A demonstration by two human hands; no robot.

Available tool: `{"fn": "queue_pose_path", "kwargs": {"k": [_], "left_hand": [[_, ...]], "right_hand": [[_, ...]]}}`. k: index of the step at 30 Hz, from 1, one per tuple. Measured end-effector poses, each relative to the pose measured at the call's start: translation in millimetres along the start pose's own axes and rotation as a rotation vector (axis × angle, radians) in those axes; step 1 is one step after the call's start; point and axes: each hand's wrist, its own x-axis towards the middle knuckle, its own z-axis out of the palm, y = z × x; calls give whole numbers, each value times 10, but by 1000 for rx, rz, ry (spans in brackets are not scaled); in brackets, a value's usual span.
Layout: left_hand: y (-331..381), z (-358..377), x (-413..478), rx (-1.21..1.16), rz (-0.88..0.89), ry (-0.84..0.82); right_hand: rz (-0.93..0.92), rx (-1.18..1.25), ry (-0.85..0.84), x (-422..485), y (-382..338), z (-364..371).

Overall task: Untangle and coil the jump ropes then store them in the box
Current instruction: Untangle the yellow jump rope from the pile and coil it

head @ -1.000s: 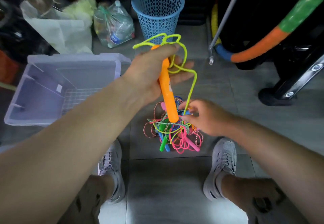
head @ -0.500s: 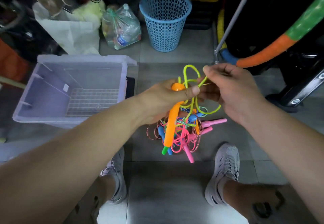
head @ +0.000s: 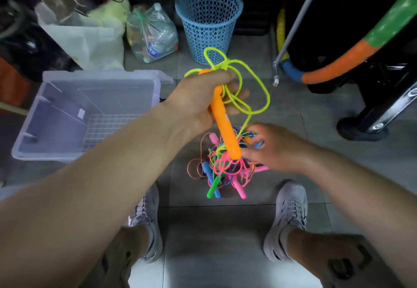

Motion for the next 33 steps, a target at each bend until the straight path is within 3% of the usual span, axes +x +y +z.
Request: {"fn": "queue_pose_path", "kwargs": {"k": [3,5,7,10,14,16,20,25,27,29,31,33], "left_hand": [[32,54,-10,-103,12,-33],[63,0,13,-46,116,0],[107,-167,78,253,304,103],[119,-376,127,828,439,227],[-137,-298,39,1029,258,-39],[-289,-220,26,970,231,-138],[-383,-100,29,711,217,-124],[-364,-92,78,668,211,-70],[-345,-98,99,539,160,-17],[-302,-97,117,338,70,-17],[-267,-103,139,206,7,-32],[-250,-94,142,114,-29,-51]], "right_hand": [[-67,49,87,60,55,117],[-38,-10,176,85,44,70],[-9,115,253,99,37,-11],[2,607,339,88,18,-117],[-79,833,517,69,-114,-262],[-87,931,527,59,-193,-303],[-141,1063,427,25,-277,-339],[-198,1066,336,-14,-268,-340],[-153,926,444,-1,-196,-356],[-57,629,507,26,-89,-338],[71,465,381,9,-37,-275],[135,456,195,-13,-6,-164]]}}
